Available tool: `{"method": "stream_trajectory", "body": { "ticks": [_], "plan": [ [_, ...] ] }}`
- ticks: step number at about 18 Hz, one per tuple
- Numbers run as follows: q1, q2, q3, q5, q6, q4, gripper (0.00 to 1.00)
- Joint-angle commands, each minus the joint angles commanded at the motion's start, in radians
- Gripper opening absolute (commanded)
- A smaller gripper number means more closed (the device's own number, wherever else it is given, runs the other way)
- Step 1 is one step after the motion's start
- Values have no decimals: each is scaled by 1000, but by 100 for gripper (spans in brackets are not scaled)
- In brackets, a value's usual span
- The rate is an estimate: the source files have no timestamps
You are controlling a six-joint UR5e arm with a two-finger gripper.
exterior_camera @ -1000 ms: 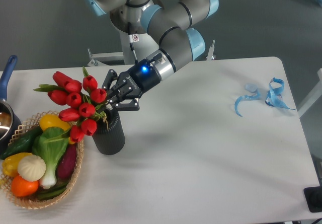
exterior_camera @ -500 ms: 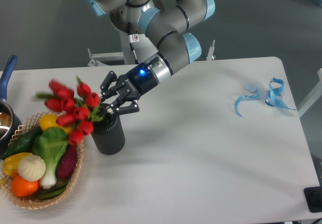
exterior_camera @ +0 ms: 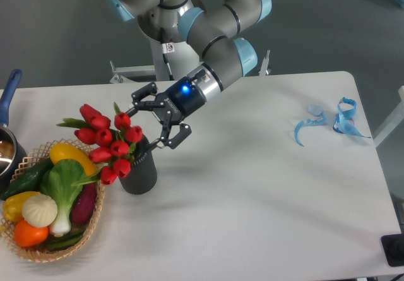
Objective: Insert the flowers into the vase
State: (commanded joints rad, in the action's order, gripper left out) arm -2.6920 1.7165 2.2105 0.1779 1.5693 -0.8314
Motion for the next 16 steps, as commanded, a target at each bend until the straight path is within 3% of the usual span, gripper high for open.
{"method": "stream_trajectory", "body": {
  "ticks": [9,14,16],
  "plan": [
    [-147,-28,-34,-2,-8,-2,100],
    [-216,-5,-109,5,-18,-5,100],
    [-252,8,-139,82,-26,-3,100]
  ]
}}
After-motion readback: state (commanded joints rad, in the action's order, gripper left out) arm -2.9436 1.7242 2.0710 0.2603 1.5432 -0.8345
